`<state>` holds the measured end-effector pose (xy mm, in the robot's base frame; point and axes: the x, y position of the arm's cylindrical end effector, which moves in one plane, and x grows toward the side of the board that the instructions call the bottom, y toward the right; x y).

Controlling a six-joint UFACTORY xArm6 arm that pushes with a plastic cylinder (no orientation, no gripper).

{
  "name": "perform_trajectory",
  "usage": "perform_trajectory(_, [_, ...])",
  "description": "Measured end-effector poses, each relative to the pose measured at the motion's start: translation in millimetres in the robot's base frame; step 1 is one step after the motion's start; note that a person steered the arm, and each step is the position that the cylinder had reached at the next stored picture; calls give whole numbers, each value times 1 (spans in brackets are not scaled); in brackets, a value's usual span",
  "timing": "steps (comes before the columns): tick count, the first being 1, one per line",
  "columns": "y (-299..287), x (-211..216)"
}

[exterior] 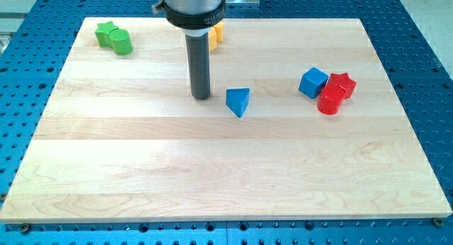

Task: Push the triangle closely to the red circle

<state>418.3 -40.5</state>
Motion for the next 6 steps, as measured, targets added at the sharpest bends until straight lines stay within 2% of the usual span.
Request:
perform_trajectory(1, [0, 20])
perform_trajectory(2, [33, 28])
perform_trajectory(4, [137, 20])
perform_trajectory(5, [139, 17])
perform_trajectory(6, [84, -3])
